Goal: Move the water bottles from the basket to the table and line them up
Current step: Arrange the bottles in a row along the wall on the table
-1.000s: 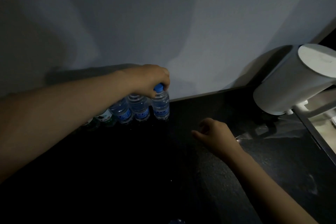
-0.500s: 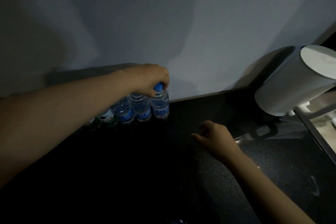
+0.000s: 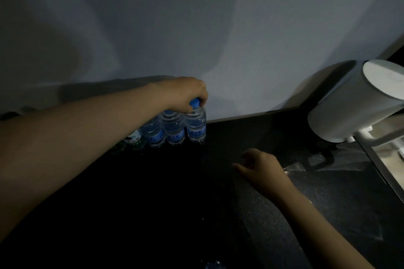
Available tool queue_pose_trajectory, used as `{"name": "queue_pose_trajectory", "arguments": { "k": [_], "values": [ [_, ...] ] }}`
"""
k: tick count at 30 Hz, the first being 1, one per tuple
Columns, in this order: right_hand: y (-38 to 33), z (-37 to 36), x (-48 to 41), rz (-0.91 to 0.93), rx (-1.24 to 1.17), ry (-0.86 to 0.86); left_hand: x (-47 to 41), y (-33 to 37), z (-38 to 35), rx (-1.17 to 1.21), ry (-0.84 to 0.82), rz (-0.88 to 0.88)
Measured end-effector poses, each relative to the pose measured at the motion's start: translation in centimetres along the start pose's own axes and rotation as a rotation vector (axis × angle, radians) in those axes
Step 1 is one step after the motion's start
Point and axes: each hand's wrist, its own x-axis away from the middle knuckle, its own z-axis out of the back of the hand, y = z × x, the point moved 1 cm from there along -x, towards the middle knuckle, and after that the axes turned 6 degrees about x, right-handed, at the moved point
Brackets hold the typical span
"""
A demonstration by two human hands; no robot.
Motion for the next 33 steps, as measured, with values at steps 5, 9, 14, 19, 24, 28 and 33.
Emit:
{"name": "queue_pose_trajectory", "arguments": {
  "k": [5,9,14,19,24,28,33],
  "values": [
    [0.1,0.4,0.9,-0.029,-0.002,-0.001,0.1,0.2,0.0,-0.006,-0.006,-0.003],
    [0.3,0.8,1.5,-0.027,0.019,0.018,0.1,0.3,0.0,-0.011,-0.008,-0.002],
    [0.0,1.1,1.9,-0.027,0.053,0.036,0.0,0.5,0.2,-0.026,0.004,0.015],
    [-0.8,1.3,2.6,-0.03,0.034,0.001,0.3,0.7,0.2,-0.017,0.014,0.054],
    [-1.9,1.7,3.7,-0.004,0.026,0.015,1.0,1.1,-0.4,0.031,0.045,0.092],
    [-2.5,2.1,4.7,-0.007,0.007,0.019,1.0,1.5,-0.6,0.053,0.092,0.136],
    [-2.9,2.7,5.8,-0.01,0.012,0.051,1.2,2.1,-0.7,0.087,0.087,0.165]
  ]
}}
